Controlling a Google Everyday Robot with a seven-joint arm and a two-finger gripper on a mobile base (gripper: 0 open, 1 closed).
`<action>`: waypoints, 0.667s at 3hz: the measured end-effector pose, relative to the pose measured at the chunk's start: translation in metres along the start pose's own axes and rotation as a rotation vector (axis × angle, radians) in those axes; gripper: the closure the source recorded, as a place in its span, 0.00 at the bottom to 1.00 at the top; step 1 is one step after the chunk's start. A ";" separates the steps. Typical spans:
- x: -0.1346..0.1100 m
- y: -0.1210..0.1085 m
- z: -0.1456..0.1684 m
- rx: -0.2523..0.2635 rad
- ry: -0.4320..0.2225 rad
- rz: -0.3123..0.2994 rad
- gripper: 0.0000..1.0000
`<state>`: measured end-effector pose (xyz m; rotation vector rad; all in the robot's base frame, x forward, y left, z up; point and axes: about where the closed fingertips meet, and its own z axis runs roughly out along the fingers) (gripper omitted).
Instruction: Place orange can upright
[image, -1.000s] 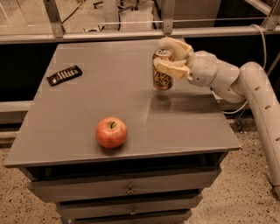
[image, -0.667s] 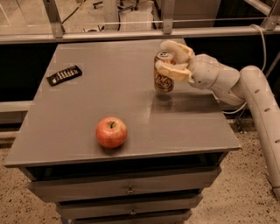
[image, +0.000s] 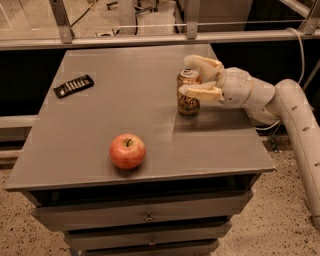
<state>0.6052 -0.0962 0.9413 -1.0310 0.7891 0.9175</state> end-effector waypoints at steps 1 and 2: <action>0.008 0.006 -0.004 0.002 -0.003 0.017 0.00; 0.002 0.011 -0.018 0.015 0.039 0.018 0.00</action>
Offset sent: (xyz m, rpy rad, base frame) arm -0.0198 -0.0387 -0.0119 -0.0656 0.0436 -0.0662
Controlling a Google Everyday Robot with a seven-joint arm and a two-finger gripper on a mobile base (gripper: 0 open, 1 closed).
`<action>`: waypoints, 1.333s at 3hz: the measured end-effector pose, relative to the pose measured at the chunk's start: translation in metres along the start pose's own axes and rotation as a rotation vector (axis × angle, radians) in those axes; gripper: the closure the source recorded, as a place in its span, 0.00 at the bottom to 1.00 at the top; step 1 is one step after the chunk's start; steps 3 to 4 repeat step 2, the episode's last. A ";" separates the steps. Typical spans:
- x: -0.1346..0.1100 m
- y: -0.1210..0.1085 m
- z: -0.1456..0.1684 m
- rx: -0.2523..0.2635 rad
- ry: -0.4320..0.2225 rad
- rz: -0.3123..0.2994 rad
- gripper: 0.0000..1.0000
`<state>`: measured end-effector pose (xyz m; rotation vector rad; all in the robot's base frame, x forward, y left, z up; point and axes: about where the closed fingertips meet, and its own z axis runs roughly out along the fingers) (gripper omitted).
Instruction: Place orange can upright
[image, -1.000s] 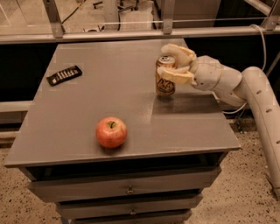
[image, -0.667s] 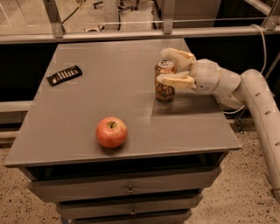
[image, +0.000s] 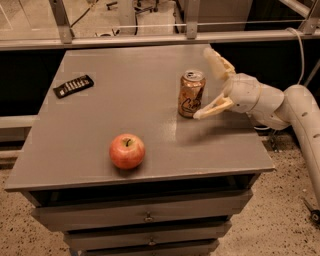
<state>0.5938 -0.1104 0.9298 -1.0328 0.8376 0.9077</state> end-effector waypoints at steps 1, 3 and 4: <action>-0.048 -0.012 -0.034 0.021 0.176 -0.022 0.00; -0.097 -0.020 -0.056 0.028 0.336 -0.014 0.00; -0.097 -0.020 -0.056 0.028 0.336 -0.014 0.00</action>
Offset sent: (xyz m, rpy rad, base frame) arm -0.0470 -0.1305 0.1237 -0.4631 0.1364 -0.2222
